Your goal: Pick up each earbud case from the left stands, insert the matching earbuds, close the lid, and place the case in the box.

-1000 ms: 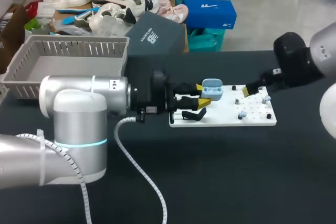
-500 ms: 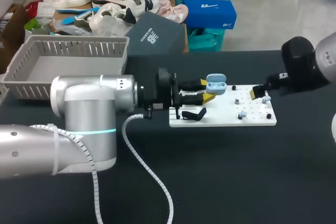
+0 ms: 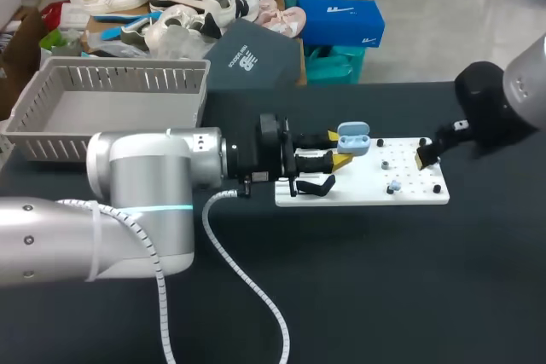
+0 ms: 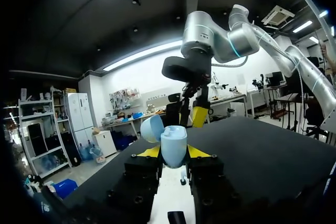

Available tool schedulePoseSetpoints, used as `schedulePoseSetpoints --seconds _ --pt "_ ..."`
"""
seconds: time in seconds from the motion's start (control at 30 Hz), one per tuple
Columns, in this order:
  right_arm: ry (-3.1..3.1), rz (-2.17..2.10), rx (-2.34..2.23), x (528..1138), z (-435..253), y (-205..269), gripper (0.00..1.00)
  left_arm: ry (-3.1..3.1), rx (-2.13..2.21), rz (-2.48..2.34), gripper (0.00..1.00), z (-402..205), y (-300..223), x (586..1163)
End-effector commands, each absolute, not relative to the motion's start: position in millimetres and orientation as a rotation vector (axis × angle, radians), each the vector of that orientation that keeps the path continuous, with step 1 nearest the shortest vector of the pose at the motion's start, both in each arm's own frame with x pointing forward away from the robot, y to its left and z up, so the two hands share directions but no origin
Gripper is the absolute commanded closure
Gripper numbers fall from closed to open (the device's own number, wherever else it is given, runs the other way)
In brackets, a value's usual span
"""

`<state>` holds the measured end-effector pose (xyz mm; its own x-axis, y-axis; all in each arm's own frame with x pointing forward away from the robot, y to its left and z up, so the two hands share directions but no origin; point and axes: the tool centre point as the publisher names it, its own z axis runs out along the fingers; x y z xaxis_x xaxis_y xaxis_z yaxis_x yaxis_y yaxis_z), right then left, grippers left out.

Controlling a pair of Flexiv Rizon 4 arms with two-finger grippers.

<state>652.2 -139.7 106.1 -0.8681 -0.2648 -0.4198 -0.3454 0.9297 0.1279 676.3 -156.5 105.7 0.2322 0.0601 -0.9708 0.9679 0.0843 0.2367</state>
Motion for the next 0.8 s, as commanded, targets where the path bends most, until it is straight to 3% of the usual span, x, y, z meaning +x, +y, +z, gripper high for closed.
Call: schedulePoseSetpoints --seconds 0.03,0.8 --pt "2.723 0.039 -0.428 658 101 -146 0.00 1.107 1.276 -0.942 1.00 105 -156 676" --pt "2.626 0.098 -0.909 706 35 -186 0.00 1.107 1.276 -0.942 1.00 105 -156 676"
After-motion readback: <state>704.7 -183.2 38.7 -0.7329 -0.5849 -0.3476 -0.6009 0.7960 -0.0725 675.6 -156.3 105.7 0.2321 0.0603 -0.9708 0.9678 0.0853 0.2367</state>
